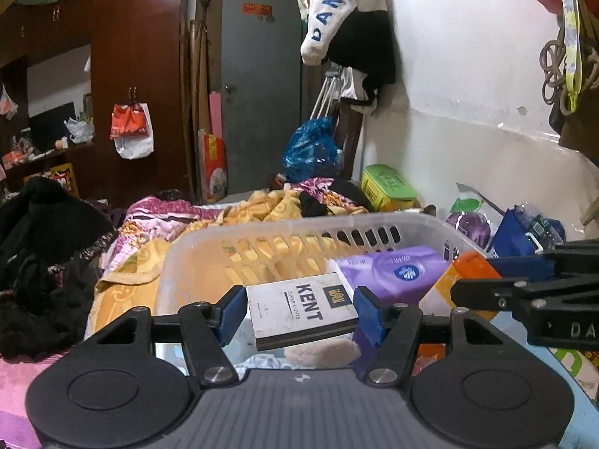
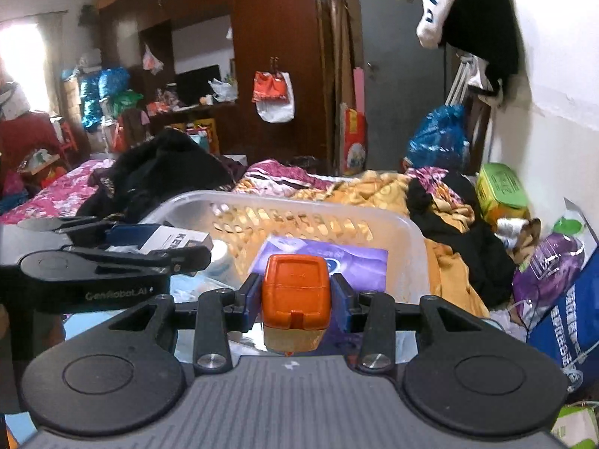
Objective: Organize objects
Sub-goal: 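Lower the KENT pack and orange bottle into the basket and open both grippers, then grasp the white medicine box with both grippers from opposite ends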
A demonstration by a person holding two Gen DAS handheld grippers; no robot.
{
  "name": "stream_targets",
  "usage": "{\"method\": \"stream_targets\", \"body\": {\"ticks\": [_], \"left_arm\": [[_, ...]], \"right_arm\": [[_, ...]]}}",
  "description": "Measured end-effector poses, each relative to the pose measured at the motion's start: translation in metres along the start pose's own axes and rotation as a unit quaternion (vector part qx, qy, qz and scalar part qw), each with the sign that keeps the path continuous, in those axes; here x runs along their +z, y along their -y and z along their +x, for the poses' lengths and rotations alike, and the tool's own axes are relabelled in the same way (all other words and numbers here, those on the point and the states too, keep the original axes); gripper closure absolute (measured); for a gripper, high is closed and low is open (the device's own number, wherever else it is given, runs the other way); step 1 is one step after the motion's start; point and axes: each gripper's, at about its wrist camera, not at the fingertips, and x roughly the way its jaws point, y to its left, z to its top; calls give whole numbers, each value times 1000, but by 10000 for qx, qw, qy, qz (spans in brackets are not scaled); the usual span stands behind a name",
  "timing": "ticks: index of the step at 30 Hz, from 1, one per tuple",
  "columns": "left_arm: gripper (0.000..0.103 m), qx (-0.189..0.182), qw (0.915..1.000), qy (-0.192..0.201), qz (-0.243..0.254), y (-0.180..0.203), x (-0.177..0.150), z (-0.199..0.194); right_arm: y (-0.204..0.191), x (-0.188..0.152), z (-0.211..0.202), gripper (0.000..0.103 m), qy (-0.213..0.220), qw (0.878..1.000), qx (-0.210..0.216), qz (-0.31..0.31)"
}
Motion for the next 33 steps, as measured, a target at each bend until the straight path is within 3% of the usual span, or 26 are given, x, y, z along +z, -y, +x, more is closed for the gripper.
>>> {"method": "stream_targets", "body": {"ticks": [2,3,5,9,12,16,20,25,28,33], "left_arm": [[32,-47,10000,15,40,0,-3,0],[21,-41,10000,-3,37,0,-3,0],[15,-38,10000,22,-18,-2,-5,0],[15,-56,10000,6,-10,-2,-9,-2],[15,-43,9997,237,8,-3,-16,-19],[12,-319,9973,658,18,-7,-43,-63],[11,-477,9939,967,237,-6,-94,-105],[11,-950,9897,1011,340,0,-160,-136],[11,-1106,9878,1030,387,1,-186,-146],[11,-1421,9847,844,546,-6,-212,-143]], "right_arm": [[1,0,-3,50,60,10000,-26,-28],[1,2,-7,40,142,9999,-31,-18],[4,3,-12,25,262,9996,-30,26],[8,1,-25,11,485,9987,-157,42],[12,-13,-46,0,907,9956,-250,21],[21,-48,-77,0,1284,9917,-104,-10],[31,-101,-93,0,1326,9904,339,187],[25,-161,-89,0,994,9858,1295,401],[14,-179,-78,0,796,9824,1667,285],[1,-186,-66,0,705,9817,1764,-115]]}}
